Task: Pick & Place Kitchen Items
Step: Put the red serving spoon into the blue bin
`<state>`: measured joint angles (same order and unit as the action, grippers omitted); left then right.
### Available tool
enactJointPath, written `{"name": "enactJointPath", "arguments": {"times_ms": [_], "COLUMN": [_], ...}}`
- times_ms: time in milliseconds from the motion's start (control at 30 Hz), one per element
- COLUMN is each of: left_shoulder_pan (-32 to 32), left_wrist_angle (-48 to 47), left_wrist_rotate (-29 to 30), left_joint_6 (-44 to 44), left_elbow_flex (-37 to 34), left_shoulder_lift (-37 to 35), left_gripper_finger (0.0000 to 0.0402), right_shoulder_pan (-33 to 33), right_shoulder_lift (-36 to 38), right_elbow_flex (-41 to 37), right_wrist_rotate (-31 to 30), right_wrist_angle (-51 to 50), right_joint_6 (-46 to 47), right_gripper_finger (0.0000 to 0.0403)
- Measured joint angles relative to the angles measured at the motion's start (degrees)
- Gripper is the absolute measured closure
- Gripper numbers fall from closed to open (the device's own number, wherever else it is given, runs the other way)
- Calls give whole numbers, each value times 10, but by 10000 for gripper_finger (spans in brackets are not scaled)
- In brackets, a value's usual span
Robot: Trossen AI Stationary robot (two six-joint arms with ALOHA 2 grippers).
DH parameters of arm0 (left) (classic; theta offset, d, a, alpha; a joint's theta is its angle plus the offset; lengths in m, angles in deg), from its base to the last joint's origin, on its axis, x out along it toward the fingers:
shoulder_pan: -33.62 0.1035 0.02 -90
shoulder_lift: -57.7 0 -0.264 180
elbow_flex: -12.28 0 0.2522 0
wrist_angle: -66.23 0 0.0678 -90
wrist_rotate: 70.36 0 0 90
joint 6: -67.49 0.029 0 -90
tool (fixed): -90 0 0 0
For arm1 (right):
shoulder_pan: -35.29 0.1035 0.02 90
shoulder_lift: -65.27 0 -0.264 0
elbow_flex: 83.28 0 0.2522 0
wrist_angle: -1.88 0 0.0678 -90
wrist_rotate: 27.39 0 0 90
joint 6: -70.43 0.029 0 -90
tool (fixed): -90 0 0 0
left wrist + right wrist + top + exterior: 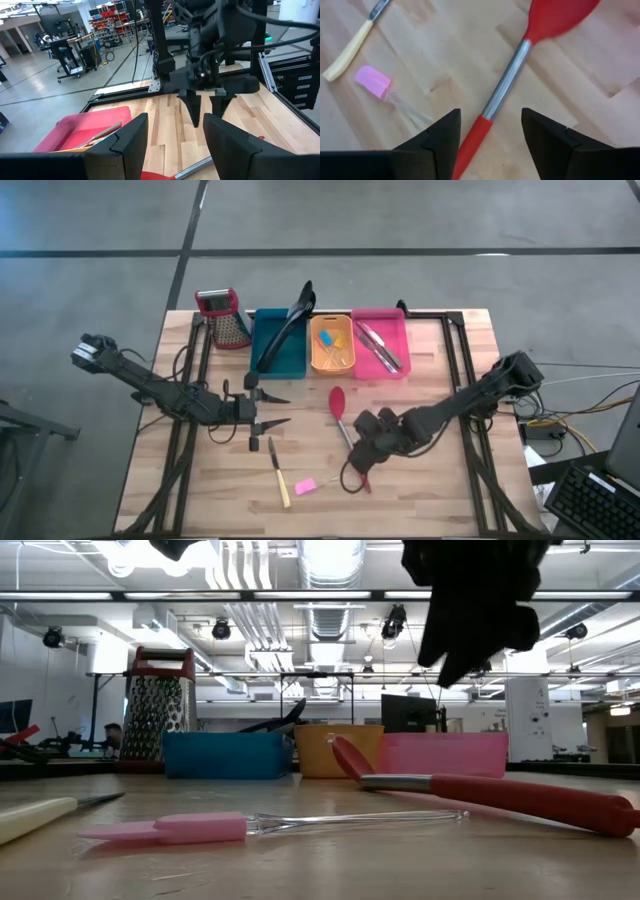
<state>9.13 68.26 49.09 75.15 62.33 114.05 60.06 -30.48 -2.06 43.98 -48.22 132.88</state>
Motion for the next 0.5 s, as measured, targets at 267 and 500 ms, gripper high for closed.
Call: {"name": "enactJointPath", "arguments": {"times_ms": [267, 500], "left_shoulder_pan": [0, 0], "left_wrist_angle": [0, 0], "left_wrist_rotate": [0, 0], "left_joint_6": [0, 0], "left_elbow_flex": [0, 0], "left_shoulder_lift": [0, 0], "left_gripper_finger": [206, 206], "right_shoulder_pan": [-1, -2], "right_shoulder_lift": [0, 0], "right_elbow_flex": [-63, -119], "right_wrist_rotate": [11, 11], "right_wrist_angle": [80, 161], "right_joint_6": [24, 26], "right_gripper_finger": [193, 207]}}
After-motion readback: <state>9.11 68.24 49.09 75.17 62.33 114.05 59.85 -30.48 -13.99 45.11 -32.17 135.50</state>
